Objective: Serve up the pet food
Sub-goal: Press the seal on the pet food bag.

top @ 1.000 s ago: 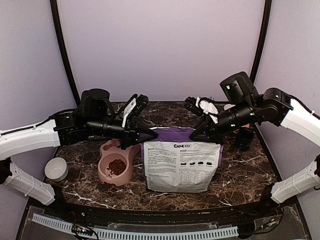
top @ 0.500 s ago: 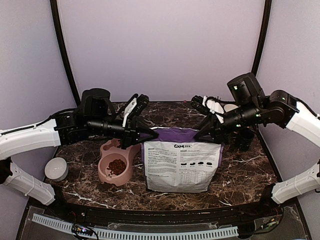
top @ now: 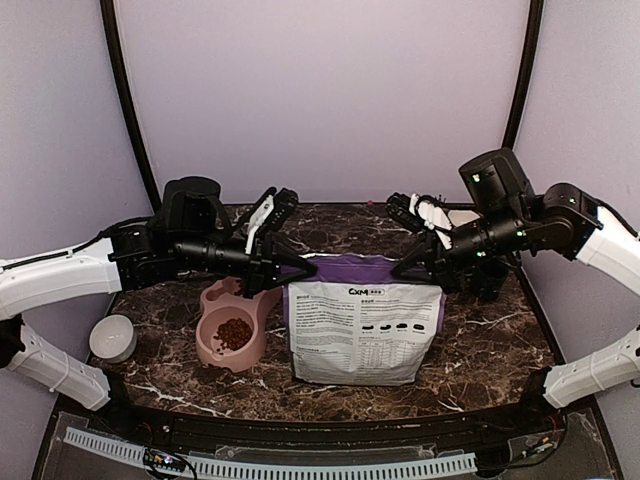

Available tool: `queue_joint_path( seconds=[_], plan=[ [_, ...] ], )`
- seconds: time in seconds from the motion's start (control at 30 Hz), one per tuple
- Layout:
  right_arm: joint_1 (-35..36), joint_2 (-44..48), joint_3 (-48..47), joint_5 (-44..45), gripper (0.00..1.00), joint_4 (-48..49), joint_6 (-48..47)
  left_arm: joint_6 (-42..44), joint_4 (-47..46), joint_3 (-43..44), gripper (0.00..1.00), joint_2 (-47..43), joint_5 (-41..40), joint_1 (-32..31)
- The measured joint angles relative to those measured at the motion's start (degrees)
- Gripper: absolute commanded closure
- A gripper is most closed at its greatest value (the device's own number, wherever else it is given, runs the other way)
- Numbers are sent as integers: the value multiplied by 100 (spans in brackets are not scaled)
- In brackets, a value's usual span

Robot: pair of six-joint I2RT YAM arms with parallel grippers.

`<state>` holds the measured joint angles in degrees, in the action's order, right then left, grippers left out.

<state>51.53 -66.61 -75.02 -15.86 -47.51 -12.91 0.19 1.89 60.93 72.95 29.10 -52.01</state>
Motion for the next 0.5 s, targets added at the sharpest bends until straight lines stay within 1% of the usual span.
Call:
queue_joint_path(
  seconds=[0.07,0.1,0.2,0.23,0.27,0.37,0.43,0.5],
  plan=[
    [0,4,2,11,61,-4,44,0,-2,0,100,0,0,0],
    [-9,17,9,83,56,-22,26,-2,20,0,100,0,4,0],
    [-105,107,52,267,55,-129,37,-2,35,0,100,-9,0,0],
    [-125,140,79,315,58,-181,46,-2,50,0,100,-15,-2,2],
    [-144,173,116,341,64,-232,42,-2,55,0,100,-17,-7,2],
    [-168,249,238,372,88,-337,31,-2,59,0,100,-22,-15,0],
    [-166,299,308,343,100,-387,160,0,57,0,100,-22,-24,0],
    [-166,334,332,302,100,-389,96,-2,57,0,100,-22,-22,0]
  ],
)
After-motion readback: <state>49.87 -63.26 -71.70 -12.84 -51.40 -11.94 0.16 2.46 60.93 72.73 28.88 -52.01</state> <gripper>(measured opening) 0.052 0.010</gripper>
